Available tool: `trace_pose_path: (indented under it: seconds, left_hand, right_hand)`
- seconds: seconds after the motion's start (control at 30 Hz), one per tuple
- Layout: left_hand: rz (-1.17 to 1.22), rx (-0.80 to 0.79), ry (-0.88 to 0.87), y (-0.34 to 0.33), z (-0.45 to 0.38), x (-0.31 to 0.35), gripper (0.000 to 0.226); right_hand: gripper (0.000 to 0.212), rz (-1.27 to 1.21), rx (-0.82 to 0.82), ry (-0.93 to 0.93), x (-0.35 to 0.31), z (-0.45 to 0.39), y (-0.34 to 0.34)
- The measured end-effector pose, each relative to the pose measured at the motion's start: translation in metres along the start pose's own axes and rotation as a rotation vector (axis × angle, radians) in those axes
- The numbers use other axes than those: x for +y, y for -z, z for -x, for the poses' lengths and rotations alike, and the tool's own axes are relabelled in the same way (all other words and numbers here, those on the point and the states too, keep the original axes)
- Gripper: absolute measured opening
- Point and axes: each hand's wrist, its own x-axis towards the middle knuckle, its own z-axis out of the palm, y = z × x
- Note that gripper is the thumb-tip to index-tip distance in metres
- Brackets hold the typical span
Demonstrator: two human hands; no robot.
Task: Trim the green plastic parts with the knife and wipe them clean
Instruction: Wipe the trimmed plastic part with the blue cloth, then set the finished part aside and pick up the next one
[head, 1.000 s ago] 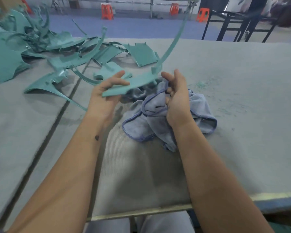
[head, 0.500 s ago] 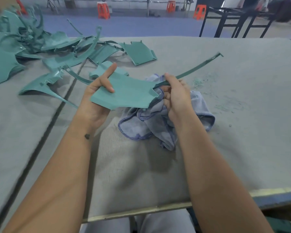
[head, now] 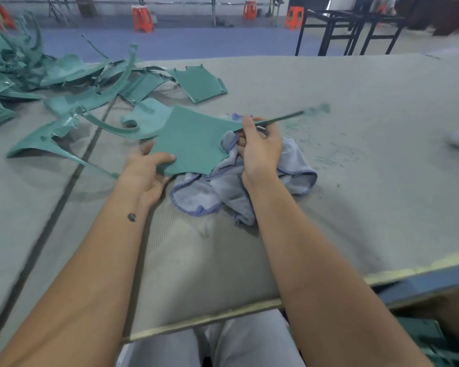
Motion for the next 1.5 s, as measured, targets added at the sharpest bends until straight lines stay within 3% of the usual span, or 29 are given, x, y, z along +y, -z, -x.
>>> trace_pose_path:
  seconds: [0.13,0.23,0.37,0.47,0.67,0.87,1.0,1.07,1.17,1.27,1.37,1.43,1.5]
  left_hand:
    - [0.09,0.059,-0.09,-0.001,0.015,-0.003,0.046]
    - [0.289,-0.04,-0.153,-0.017,0.032,-0.002,0.041]
    - [0.298,-0.19,-0.255,-0.068,0.072,-0.005,0.043]
    - [0.131,-0.259,-0.241,-0.106,0.109,-0.029,0.043]
    - [-0.018,-0.468,0.008,-0.178,0.182,-0.101,0.032]
    - [-0.467,-0.823,0.062,-0.229,0.263,-0.188,0.023]
    - [-0.651,-0.912,0.257,-0.224,0.299,-0.255,0.023]
    - [-0.793,-0.92,0.284,-0.212,0.302,-0.286,0.026]
    - [-1.253,-0.962,0.258,-0.191,0.292,-0.324,0.038]
    - [-1.533,-1.045,0.355,-0.172,0.282,-0.344,0.063]
    - [-1.42,-1.097,0.468,-0.159,0.275,-0.352,0.079]
    - [-1.291,-1.079,0.479,-0.156,0.272,-0.352,0.073]
    - [-1.321,-1.125,0.416,-0.16,0.271,-0.347,0.066]
  right_hand:
    - [0.014,0.034,-0.083,-0.173,-0.024,0.01,0.012]
    - [0.029,0.111,-0.023,-0.121,-0.047,0.018,0.025]
    - [0.023,-0.079,0.076,-0.055,-0.084,0.028,0.06]
    - [0.019,-0.2,0.183,-0.021,-0.113,0.039,0.105]
    - [0.026,-0.196,0.555,0.085,-0.147,0.071,0.242]
    - [0.029,-0.231,0.97,0.155,-0.151,0.147,0.392]
    - [0.013,-0.193,1.221,0.058,-0.133,0.196,0.462]
    - [0.008,-0.15,1.302,-0.028,-0.116,0.213,0.482]
    - [0.009,-0.168,1.334,-0.183,-0.086,0.227,0.495]
    - [0.009,-0.252,1.35,-0.273,-0.063,0.231,0.492]
    - [0.017,-0.155,1.476,-0.233,-0.052,0.226,0.485]
    - [0.018,-0.038,1.57,-0.184,-0.053,0.221,0.477]
    - [0.019,0.051,1.58,-0.111,-0.057,0.214,0.466]
